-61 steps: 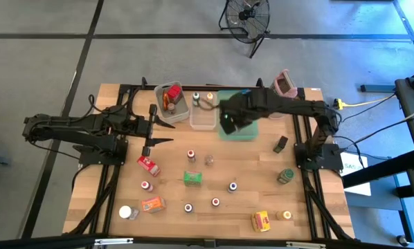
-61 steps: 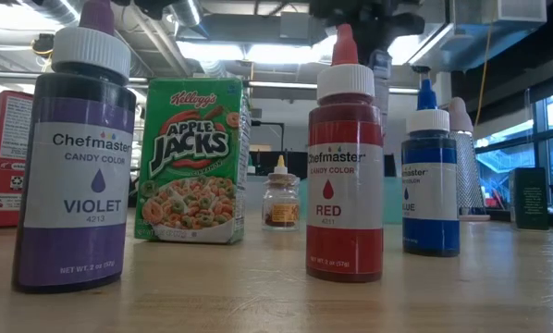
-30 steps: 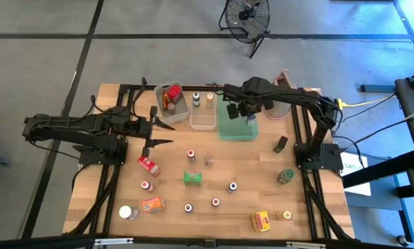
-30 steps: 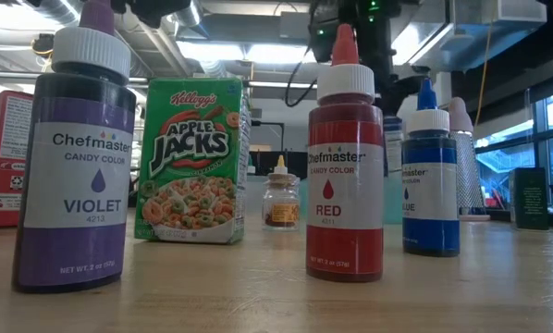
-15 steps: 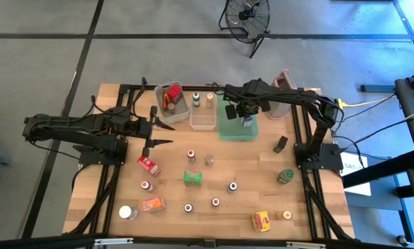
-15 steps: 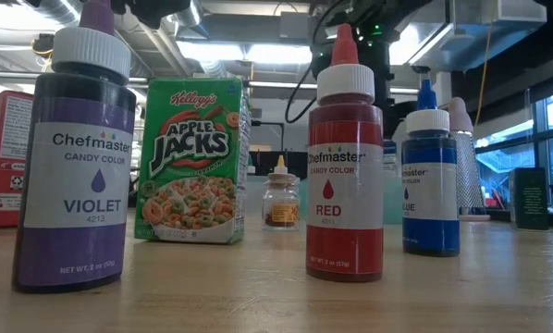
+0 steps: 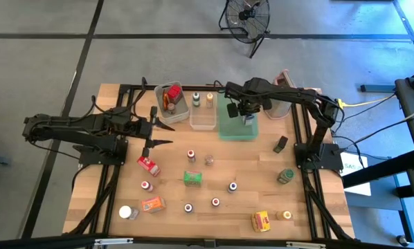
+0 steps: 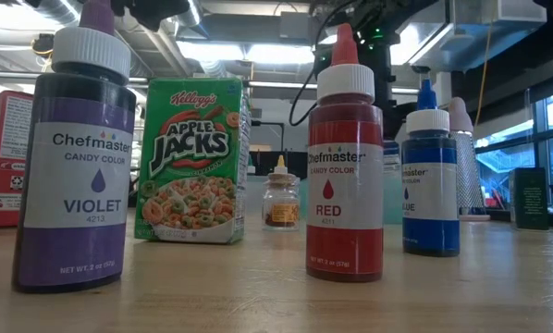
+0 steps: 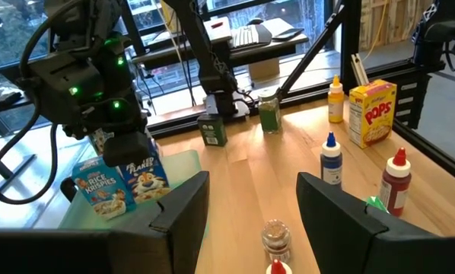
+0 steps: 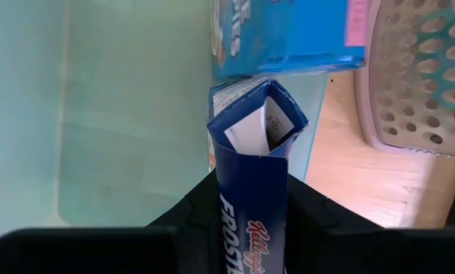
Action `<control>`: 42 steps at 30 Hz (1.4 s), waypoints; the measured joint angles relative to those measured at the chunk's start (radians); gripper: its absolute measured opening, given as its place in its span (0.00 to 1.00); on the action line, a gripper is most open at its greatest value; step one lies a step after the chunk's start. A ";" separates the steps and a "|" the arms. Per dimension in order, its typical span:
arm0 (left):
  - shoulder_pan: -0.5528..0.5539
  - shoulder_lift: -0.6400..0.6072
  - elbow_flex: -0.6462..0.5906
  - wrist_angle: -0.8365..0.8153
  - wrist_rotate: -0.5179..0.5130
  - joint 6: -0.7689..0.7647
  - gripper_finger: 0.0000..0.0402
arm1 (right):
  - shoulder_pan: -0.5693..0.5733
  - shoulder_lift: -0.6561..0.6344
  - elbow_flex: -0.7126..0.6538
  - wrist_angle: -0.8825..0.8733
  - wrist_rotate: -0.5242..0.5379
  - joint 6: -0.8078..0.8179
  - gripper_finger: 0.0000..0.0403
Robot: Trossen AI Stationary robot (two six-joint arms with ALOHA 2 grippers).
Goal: Pick & Place Kitchen Items
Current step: Put the blue cereal box into the green bin, then put the top red food coloring bottle into the transparent bin
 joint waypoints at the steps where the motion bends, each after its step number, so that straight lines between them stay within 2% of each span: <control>1: 0.000 0.000 0.000 -0.001 0.000 0.000 0.48 | -0.001 0.000 0.000 -0.003 0.000 0.000 0.25; 13: 0.000 0.000 0.000 -0.001 0.000 0.000 0.48 | 0.002 0.000 0.000 -0.003 0.005 -0.013 0.47; 18: 0.000 0.000 0.000 -0.001 0.000 0.000 0.48 | 0.002 0.000 0.000 -0.003 0.026 -0.079 0.54; 30: 0.000 0.000 0.000 -0.017 0.000 0.020 0.48 | 0.006 0.000 0.017 -0.037 0.018 -0.121 0.56; 38: 0.000 0.000 0.000 -0.020 0.000 0.027 0.48 | 0.022 -0.003 0.172 -0.181 0.082 -0.104 0.56; 42: 0.000 0.000 -0.001 -0.032 0.000 0.069 0.48 | 0.047 -0.003 0.254 -0.263 0.082 -0.101 0.56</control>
